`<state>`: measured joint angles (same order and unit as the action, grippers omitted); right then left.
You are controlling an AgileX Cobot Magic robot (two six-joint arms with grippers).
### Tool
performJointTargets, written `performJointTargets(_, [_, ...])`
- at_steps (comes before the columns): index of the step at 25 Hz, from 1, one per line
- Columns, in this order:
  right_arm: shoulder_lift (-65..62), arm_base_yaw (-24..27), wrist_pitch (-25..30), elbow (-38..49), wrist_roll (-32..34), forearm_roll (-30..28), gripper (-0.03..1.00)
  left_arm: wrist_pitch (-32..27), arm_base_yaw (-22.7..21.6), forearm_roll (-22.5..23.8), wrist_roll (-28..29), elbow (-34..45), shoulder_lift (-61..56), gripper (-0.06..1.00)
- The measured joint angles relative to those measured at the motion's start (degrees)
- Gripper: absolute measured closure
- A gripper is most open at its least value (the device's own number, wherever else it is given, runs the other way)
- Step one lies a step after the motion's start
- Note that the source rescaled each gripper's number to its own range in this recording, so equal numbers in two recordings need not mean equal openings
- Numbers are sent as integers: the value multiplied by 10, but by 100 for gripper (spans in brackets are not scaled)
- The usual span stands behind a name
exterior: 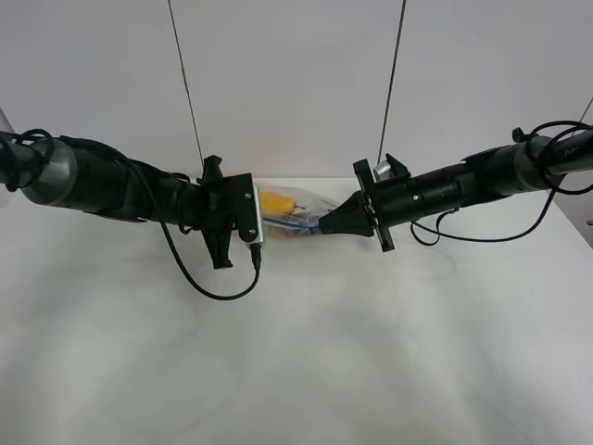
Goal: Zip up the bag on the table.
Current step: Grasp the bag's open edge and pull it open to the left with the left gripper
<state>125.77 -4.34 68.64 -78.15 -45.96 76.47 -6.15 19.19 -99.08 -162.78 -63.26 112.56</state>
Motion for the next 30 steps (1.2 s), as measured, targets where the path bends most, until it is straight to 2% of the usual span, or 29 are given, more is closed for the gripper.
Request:
performJointTargets(16, [0, -5, -1, 0, 0, 6, 97, -18, -126, 1, -37, -1, -17, 94])
performJointTargets(30, [0, -4, -1, -1, 0, 14, 97, -26, -185, 3, -54, -30, -17, 94])
